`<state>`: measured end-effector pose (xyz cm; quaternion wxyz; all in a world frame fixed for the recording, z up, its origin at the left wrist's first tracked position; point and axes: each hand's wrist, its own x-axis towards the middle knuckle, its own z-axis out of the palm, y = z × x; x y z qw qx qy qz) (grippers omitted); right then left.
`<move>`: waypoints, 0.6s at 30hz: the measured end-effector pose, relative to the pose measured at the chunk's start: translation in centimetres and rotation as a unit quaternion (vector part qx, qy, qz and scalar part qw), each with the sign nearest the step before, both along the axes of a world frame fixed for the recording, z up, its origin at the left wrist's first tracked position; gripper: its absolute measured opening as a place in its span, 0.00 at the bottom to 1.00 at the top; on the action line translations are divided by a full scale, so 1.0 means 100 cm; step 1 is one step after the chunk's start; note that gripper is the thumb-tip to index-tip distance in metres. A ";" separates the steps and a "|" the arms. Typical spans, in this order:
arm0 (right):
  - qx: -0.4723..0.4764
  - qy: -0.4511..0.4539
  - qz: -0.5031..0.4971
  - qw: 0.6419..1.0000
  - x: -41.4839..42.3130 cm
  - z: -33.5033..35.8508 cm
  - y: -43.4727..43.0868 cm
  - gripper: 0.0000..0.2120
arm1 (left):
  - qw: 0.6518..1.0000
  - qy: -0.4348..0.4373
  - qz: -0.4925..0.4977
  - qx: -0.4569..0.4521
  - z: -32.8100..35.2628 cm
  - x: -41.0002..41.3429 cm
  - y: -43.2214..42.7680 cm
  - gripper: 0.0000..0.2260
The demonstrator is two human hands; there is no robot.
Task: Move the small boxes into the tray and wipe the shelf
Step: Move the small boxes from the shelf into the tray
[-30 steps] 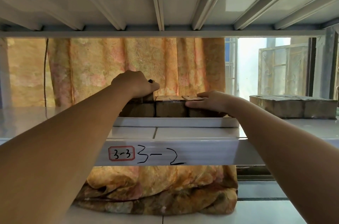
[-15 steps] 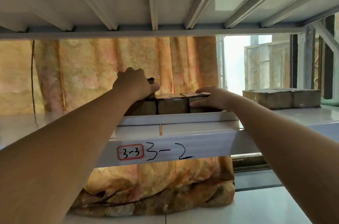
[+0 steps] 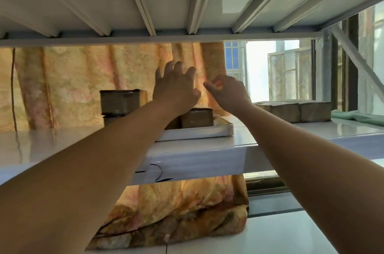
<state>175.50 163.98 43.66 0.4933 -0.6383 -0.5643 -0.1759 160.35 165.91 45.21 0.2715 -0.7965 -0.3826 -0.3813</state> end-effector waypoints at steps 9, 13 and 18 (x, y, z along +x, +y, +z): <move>-0.053 -0.003 -0.141 0.989 0.140 0.026 -0.055 0.14 | 0.989 -0.044 -0.117 -0.073 0.005 0.150 -0.046 0.20; -0.161 0.014 -0.172 0.972 0.200 0.026 -0.060 0.12 | 0.968 -0.036 -0.147 -0.200 0.004 0.209 -0.053 0.17; -0.267 0.041 -0.118 0.956 0.235 0.025 -0.055 0.21 | 0.943 -0.006 -0.100 -0.316 -0.001 0.265 -0.036 0.22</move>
